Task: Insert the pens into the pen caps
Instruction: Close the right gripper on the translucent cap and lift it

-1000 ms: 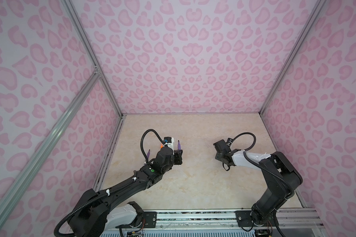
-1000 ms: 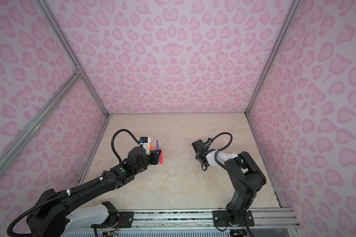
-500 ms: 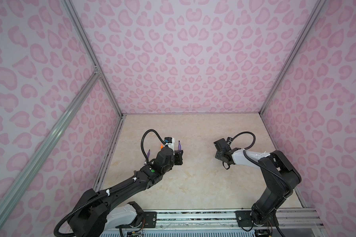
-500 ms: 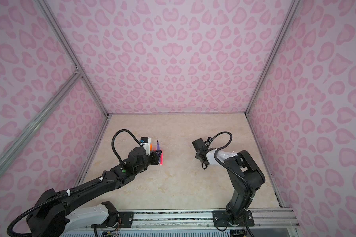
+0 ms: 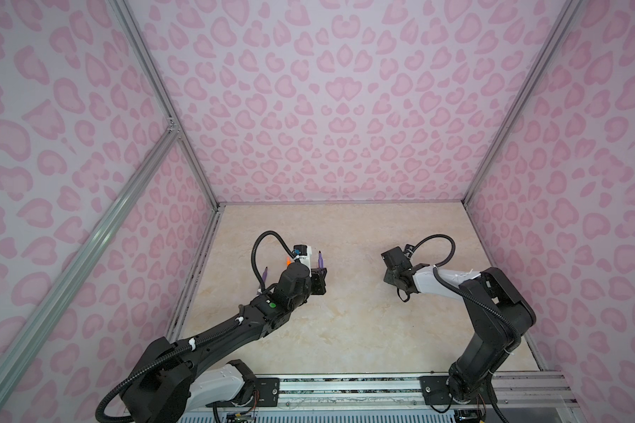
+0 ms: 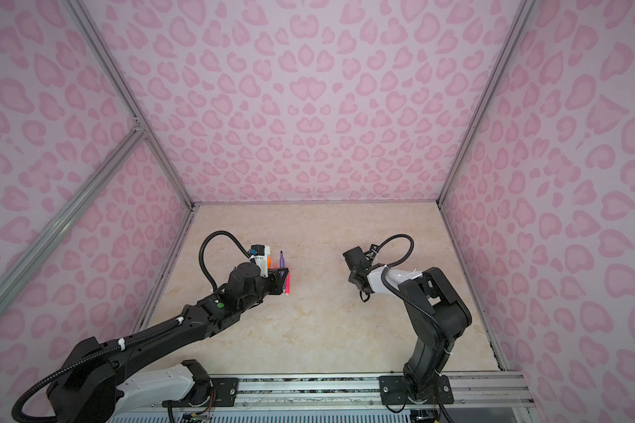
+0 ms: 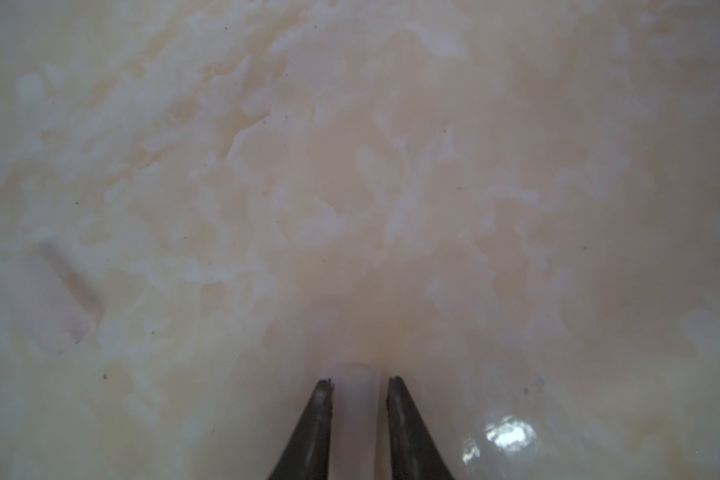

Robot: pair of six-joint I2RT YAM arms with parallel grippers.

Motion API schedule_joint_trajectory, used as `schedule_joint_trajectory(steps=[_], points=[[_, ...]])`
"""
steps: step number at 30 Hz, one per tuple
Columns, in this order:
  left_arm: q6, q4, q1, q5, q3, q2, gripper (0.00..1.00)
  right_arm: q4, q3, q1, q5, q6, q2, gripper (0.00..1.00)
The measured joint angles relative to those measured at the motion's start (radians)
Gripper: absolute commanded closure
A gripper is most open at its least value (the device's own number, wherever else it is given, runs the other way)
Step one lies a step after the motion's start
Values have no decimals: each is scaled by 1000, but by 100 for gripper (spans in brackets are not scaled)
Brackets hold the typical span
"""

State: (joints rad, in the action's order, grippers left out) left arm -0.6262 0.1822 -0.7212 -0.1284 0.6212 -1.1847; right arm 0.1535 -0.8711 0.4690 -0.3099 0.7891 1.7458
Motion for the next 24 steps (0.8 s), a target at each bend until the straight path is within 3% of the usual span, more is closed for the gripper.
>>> schedule_joint_trajectory(steps=[14,24], points=[[5,2,-19,0,0,0,97,10,4,-4,26,0,-37,82],[106,59,-131,12,-1,18,97,16,67,0,38,-23,-298,85]])
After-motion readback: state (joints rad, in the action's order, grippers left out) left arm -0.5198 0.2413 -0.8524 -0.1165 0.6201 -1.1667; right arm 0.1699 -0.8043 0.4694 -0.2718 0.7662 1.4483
